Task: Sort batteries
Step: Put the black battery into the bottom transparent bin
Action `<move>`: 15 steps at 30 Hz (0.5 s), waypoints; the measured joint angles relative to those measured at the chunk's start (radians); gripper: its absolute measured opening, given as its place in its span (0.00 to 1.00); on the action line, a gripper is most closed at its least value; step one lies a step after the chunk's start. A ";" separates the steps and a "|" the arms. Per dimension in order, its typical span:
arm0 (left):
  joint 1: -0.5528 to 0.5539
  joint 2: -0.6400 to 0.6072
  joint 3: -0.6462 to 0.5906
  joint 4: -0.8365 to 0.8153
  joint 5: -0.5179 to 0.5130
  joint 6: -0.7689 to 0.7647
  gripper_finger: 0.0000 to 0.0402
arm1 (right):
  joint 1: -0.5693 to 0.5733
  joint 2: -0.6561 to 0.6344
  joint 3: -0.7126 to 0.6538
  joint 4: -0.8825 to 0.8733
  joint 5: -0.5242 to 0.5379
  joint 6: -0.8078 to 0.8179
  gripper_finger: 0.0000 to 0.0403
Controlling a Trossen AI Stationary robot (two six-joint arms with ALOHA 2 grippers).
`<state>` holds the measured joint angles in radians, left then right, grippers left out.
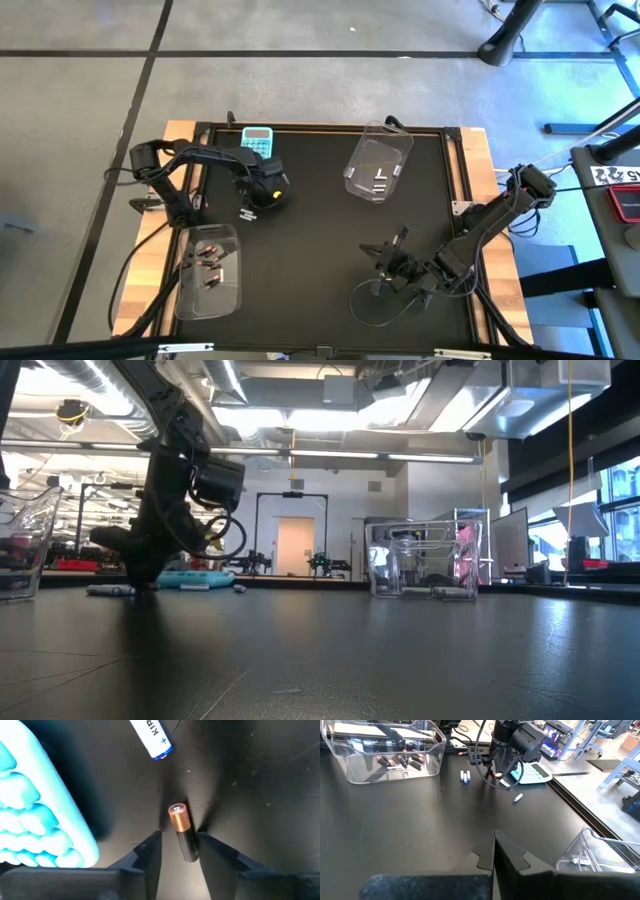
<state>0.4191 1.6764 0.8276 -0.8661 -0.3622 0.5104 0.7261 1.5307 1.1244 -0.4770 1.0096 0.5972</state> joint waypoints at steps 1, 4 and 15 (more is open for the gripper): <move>0.001 0.000 0.000 0.001 0.011 -0.006 0.27 | 0.000 0.000 0.000 0.000 0.000 0.000 0.02; 0.001 0.000 -0.001 0.004 0.024 -0.040 0.18 | 0.000 0.000 0.000 0.000 0.000 0.000 0.02; -0.038 -0.035 0.001 -0.007 0.047 -0.195 0.04 | 0.000 0.000 0.000 -0.001 0.000 0.000 0.02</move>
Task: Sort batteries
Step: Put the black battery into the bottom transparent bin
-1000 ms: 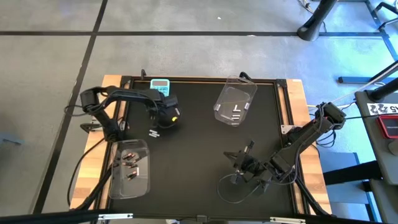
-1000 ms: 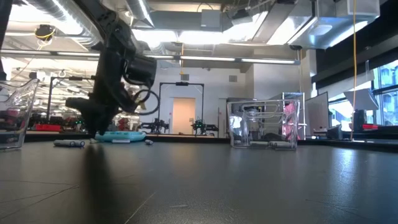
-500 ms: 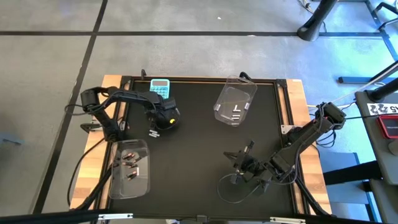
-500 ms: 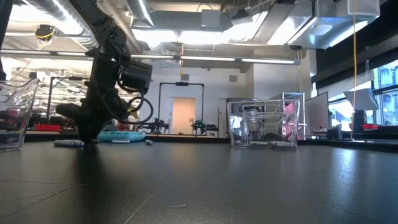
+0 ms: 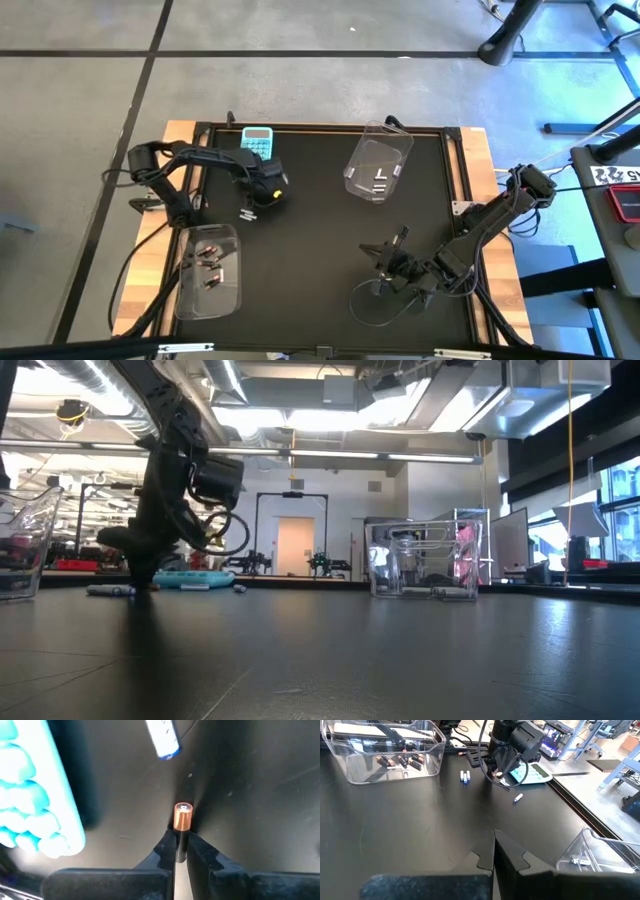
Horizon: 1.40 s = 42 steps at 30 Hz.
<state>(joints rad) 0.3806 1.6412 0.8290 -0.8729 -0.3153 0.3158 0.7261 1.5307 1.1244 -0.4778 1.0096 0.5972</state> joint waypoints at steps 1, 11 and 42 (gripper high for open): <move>-0.011 -0.014 0.002 0.004 0.010 -0.019 0.03 | 0.000 0.000 0.000 0.000 0.000 0.000 0.02; -0.195 -0.267 0.011 -0.022 0.030 -0.176 0.04 | 0.000 0.000 0.000 0.000 0.000 0.000 0.02; -1.330 -0.242 0.541 -0.148 -0.512 -1.291 0.02 | 0.000 0.000 0.000 0.008 0.007 0.000 0.02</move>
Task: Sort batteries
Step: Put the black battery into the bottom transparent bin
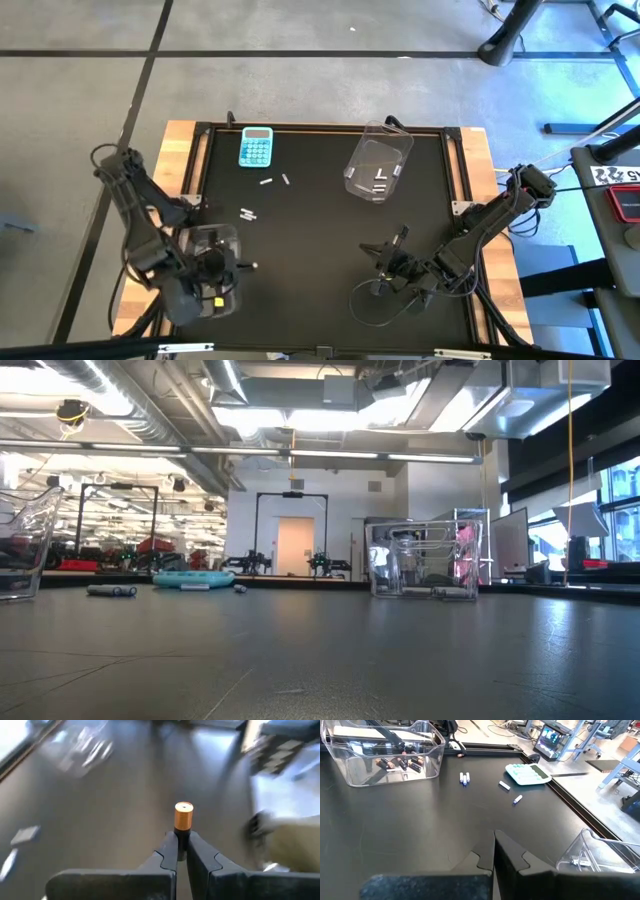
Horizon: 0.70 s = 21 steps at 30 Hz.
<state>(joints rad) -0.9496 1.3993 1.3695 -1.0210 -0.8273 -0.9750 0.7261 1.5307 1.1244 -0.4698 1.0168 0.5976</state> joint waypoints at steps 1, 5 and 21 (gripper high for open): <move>-0.007 0.018 0.021 -0.089 0.020 -0.083 0.02 | 0.000 0.000 0.000 0.000 0.000 0.000 0.02; -0.034 0.048 0.049 -0.380 0.172 -0.383 0.03 | 0.000 0.000 0.000 0.000 0.000 0.000 0.02; -0.031 -0.039 -0.432 -0.188 0.650 -0.697 0.02 | 0.000 0.028 0.000 0.008 0.008 0.000 0.02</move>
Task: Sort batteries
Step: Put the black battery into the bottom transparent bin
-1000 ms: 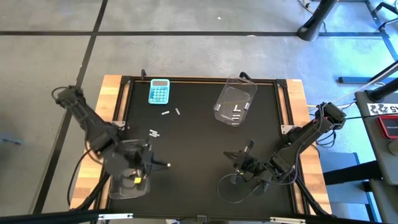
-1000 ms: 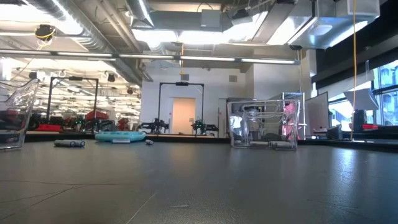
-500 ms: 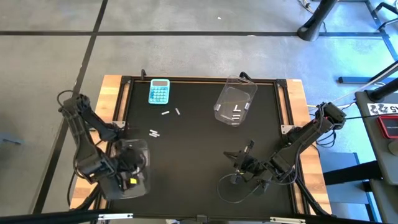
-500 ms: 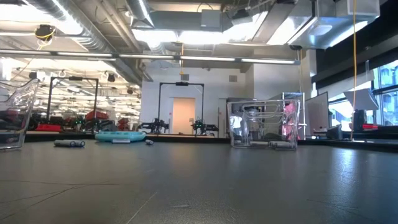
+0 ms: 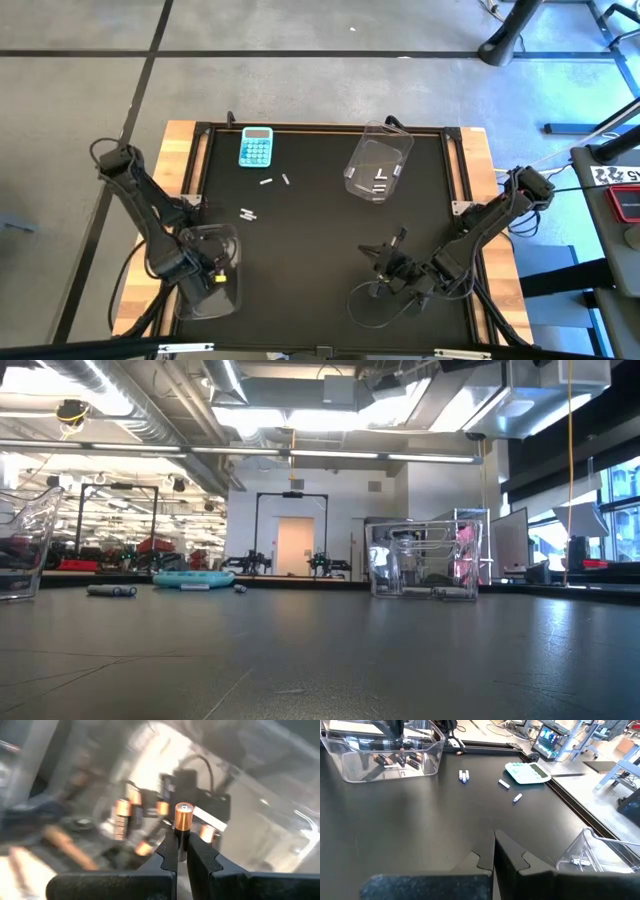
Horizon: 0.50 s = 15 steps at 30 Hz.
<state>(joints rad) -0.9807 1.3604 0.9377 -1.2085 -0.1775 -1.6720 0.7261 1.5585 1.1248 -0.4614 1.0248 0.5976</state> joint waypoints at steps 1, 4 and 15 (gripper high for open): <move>0.006 -0.006 -0.026 0.043 0.009 0.004 0.02 | 0.000 0.000 0.000 0.000 0.000 0.000 0.02; 0.027 -0.019 -0.086 0.166 0.015 0.043 0.02 | 0.000 0.000 0.000 0.001 0.001 0.000 0.02; 0.132 -0.019 -0.222 0.391 0.077 0.196 0.02 | 0.000 0.000 0.000 0.004 0.004 0.000 0.02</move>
<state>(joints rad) -0.8487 1.3415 0.7159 -0.8178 -0.1001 -1.4764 0.7261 1.5585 1.1248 -0.4576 1.0286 0.5976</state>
